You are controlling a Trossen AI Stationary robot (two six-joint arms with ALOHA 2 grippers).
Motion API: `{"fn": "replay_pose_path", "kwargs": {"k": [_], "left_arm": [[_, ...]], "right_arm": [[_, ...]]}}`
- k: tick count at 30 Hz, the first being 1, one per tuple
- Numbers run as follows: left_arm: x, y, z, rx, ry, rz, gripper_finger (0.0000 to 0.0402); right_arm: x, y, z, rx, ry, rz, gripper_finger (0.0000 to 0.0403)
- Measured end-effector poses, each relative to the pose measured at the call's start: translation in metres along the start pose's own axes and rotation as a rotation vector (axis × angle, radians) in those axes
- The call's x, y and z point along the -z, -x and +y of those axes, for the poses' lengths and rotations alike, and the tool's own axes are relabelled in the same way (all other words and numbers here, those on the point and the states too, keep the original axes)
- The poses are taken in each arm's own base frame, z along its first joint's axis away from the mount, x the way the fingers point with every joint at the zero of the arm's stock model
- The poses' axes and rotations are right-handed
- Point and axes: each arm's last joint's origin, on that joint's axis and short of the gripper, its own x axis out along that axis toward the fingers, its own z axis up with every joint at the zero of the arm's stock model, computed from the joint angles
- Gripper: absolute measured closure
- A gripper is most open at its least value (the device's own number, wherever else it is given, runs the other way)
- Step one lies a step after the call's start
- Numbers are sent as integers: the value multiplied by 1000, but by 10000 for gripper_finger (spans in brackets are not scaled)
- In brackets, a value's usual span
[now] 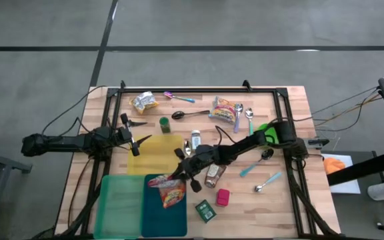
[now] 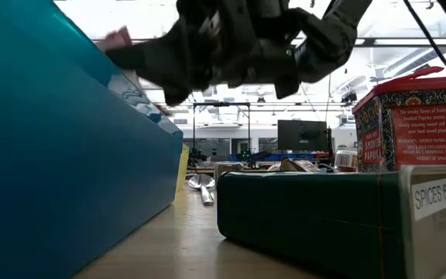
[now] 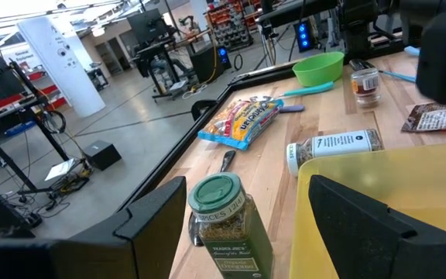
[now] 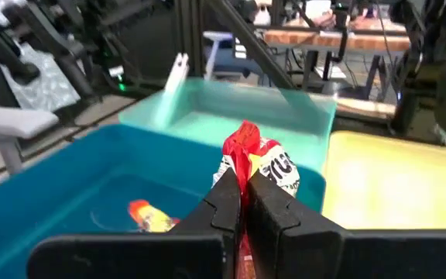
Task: Pick & Place Food Item
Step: Put the red noodle pack into the blue bin
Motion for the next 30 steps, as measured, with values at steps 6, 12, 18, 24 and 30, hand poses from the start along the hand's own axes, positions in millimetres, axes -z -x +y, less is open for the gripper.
{"fn": "replay_pose_path", "kwargs": {"k": [6,12,18,24,30], "left_arm": [[0,0,0,0,0,0,126],[0,0,0,1,0,0,126],[0,0,0,0,0,1,126],[0,0,0,0,0,1,126],[0,0,0,1,0,1,126]], "right_arm": [[11,2,-5,70,7,32,394],[13,3,-5,71,-13,38,394],[13,4,-7,77,-80,37,393],[13,5,-12,90,-110,34,360],[13,5,-10,85,-14,45,330]]}}
